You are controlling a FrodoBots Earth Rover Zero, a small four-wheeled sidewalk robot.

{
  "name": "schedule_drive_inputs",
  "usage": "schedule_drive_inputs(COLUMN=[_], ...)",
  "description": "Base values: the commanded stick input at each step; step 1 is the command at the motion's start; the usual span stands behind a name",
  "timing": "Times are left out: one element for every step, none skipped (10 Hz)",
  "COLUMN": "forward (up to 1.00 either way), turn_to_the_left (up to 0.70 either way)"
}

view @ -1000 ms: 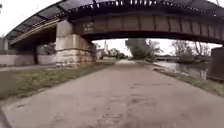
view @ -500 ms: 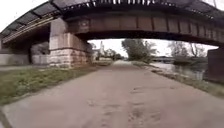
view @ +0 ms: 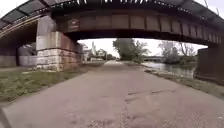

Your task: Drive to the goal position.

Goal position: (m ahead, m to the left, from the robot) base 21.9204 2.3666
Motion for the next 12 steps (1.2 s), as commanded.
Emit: schedule_drive_inputs(forward=[0.7,0.7,0.7,0.7,0.7,0.7,0.7,0.7,0.7,0.7,0.7,0.7], turn_to_the_left=[0.0,0.0,0.0,0.0,0.0,0.0,0.0,0.0,0.0,0.0,0.0,0.0])
